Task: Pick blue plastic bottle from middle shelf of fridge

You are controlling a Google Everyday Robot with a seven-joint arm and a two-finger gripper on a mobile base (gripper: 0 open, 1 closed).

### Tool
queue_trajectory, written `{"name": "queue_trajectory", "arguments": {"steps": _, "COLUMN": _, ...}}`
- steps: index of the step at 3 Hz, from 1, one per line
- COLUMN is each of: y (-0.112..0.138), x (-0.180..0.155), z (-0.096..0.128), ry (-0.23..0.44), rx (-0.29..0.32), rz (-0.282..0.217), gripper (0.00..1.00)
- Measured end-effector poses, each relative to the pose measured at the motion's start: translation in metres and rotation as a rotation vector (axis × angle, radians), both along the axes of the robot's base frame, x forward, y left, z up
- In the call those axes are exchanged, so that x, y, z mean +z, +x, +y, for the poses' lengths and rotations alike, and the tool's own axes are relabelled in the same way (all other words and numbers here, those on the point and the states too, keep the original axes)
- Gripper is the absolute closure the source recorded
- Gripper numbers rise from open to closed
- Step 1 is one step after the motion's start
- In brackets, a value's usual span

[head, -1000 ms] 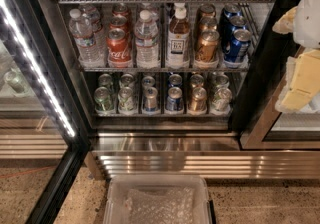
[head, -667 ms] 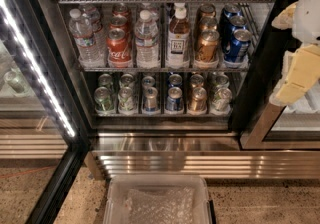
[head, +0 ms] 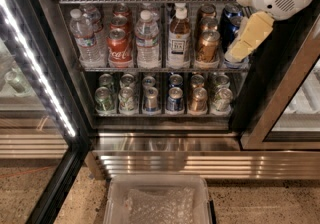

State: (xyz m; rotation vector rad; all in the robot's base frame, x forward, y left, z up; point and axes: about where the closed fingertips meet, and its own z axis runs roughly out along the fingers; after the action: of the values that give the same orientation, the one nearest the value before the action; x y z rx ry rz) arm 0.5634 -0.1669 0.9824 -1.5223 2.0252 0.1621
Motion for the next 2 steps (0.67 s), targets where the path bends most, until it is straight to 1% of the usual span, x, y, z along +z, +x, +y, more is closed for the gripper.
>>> {"name": "queue_trajectory", "arguments": {"steps": 1, "y": -0.0001, "x": -0.0001, "z": 0.0001, "ry": 0.0, "rx": 0.0, "rz": 0.0, "gripper": 0.0}}
{"name": "queue_trajectory", "arguments": {"steps": 2, "y": -0.0042, "x": -0.0037, "z": 0.0036, "ry": 0.041, "rx": -0.023, "rz": -0.041, "gripper": 0.0}}
